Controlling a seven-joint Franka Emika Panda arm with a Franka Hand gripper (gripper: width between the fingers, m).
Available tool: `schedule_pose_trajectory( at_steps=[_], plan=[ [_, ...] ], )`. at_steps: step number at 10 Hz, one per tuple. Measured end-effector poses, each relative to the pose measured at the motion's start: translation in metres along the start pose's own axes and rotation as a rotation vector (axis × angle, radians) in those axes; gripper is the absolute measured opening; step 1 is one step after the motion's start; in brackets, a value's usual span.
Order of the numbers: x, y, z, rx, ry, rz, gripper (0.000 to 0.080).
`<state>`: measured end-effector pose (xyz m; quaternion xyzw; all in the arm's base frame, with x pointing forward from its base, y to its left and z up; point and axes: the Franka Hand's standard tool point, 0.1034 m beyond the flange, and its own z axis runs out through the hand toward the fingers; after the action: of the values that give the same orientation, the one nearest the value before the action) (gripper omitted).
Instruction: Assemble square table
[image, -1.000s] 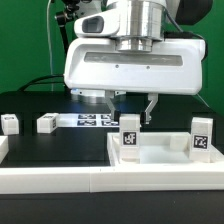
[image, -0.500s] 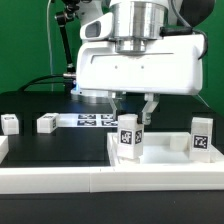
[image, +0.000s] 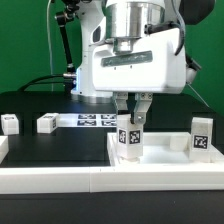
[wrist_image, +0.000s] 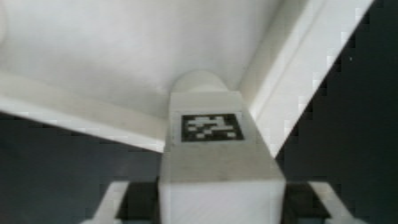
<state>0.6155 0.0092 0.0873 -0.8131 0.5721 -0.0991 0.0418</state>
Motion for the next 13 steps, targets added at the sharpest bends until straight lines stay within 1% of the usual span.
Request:
schedule_pose_trajectory(
  at_steps=[2,4,6,9,10,11,12,13],
  plan=[
    [-0.0011,-0.0002,-0.0002,-0.002,0.005,0.164,0.029],
    [-0.0005,0.0003,0.0,0.001,-0.001,0.244,0.029],
    [0.0005,0.0007,0.0004,0.001,-0.002,0.28,0.029],
    [0.0005,0.0006,0.0006,0.003,-0.001,0.261,0.029],
    [0.0007,0.0006,0.0006,0.003,0.0,0.221,0.049],
    [0.0015,0.0005,0.0002,0.003,0.0,0.188,0.0605],
    [0.0009,-0.0004,-0.0001,0.002,0.001,0.093,0.0605],
    [-0.0013,-0.0025,-0.0005,0.005,0.0,-0.029,0.0636]
  ],
)
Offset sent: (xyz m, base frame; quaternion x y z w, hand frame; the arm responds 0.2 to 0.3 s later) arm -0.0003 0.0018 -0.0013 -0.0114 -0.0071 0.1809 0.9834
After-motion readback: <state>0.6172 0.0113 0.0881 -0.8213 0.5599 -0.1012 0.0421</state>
